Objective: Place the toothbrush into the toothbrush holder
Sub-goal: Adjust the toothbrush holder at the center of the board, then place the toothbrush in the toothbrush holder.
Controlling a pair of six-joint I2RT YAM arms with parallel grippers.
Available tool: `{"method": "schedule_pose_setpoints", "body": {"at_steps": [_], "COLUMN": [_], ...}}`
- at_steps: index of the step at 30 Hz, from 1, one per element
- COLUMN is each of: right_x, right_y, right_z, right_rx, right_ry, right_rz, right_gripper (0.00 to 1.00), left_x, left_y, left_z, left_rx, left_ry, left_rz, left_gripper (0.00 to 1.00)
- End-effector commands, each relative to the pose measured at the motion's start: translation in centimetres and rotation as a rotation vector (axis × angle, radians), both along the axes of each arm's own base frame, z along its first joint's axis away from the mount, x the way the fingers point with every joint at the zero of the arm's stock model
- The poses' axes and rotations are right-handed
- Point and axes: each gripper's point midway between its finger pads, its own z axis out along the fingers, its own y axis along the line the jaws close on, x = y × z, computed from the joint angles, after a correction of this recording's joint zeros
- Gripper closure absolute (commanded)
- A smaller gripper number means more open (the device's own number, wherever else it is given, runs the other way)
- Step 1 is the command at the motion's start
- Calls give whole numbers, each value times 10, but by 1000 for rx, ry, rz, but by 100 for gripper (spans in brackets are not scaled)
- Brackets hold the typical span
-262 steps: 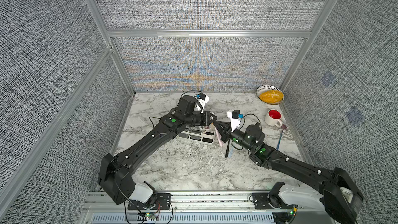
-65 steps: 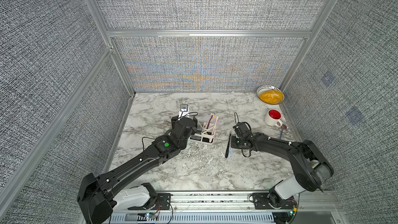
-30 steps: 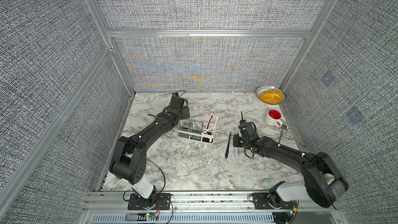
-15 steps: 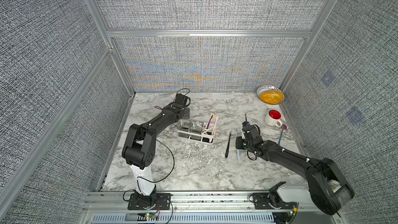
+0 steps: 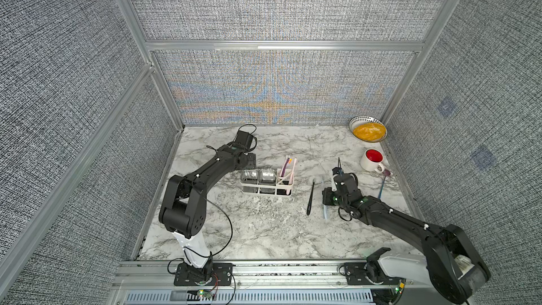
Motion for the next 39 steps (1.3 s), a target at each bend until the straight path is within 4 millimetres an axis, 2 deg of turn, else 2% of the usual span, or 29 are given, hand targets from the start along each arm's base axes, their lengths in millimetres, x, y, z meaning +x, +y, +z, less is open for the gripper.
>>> {"method": "schedule_pose_setpoints", "body": {"at_steps": [1,5,8,10,13,15,16,19,24,27,33,39], "right_x": [4,2,0,-1,-5,-9,-12,-21,-37,-46,-55,-55], "right_y": [3,6,10,17,31,41,48,64,86,96,106,113], "right_z": [9,15,24,35,54,68,77,103,139,156,175,180], "right_rx": [27,48,73,98,146,182,204,264,342,382,419,445], "right_ry": [-38,-60,-94,-133,-203,-256,-287,-377,-478,-514,-541,-548], "right_rz": [5,18,48,82,153,202,231,303,393,433,468,490], "right_gripper": [89,89,89,89,89,89,89,89,89,89,89,89], "left_x": [-19,-28,-29,-29,-32,-36,-39,-49,-68,-76,-88,-103], "left_y": [1,4,14,20,12,-1,-12,-51,-120,-150,-181,-202], "left_z": [-2,2,16,38,79,105,120,147,169,175,184,188], "left_rx": [-24,-31,-6,-11,-89,-167,-220,-345,-486,-576,-705,-802], "left_ry": [64,75,36,-35,-154,-221,-250,-276,-266,-255,-228,-202], "left_rz": [9,27,67,93,71,27,-6,-117,-317,-393,-480,-550], "left_gripper": [29,29,29,28,28,27,27,25,24,24,24,25]}}
